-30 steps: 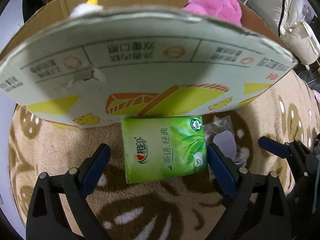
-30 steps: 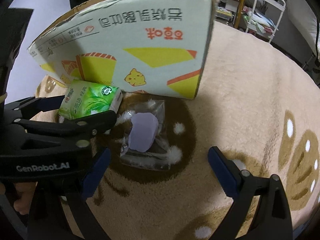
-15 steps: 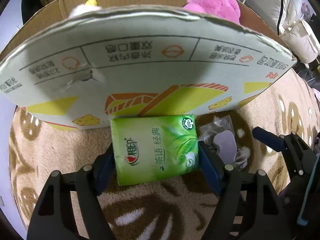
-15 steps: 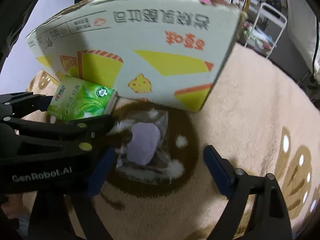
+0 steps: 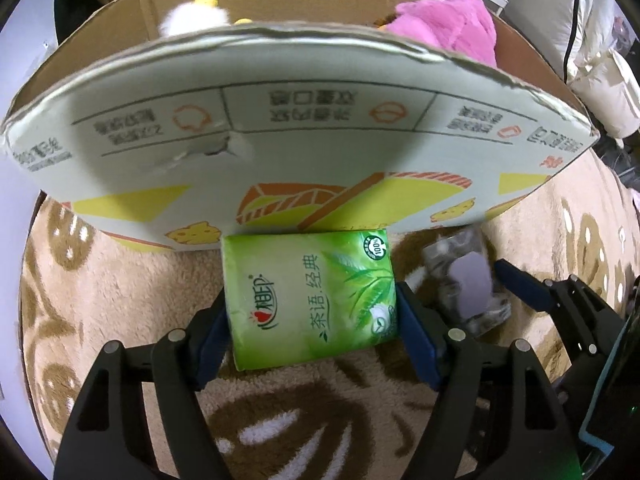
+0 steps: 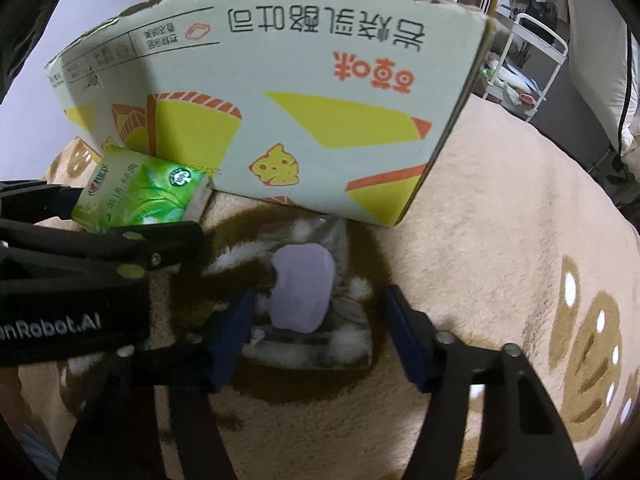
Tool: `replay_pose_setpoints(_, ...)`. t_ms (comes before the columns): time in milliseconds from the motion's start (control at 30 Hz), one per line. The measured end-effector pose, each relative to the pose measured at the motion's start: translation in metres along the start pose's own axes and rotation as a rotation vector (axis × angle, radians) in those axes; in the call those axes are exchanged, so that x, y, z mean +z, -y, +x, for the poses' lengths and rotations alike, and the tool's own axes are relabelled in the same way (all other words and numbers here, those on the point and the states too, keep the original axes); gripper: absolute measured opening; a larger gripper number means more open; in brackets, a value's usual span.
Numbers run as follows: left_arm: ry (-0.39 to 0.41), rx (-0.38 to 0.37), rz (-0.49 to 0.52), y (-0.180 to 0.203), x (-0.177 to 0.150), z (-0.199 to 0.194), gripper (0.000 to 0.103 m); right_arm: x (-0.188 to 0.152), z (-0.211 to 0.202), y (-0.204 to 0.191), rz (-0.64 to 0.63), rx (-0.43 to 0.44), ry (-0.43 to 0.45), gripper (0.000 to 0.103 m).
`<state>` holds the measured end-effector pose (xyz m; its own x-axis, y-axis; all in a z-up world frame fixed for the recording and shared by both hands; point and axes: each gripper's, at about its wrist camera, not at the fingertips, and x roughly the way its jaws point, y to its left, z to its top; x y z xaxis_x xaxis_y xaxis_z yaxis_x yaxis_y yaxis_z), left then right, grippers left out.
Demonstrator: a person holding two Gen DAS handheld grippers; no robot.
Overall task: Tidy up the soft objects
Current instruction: 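Close the left tool on the tissue pack while the right tool grips the clear bag with lavender item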
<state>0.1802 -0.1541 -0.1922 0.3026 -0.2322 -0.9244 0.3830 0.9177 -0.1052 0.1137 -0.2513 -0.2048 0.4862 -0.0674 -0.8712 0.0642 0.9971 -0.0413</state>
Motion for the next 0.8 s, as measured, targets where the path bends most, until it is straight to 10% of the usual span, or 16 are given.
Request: replay_pose_setpoints(800, 0.008, 0.039, 0.050, 0.012, -0.003, -0.004, 0.075, 0.003, 0.000, 0.015, 0.024, 0.020, 0.001, 0.057)
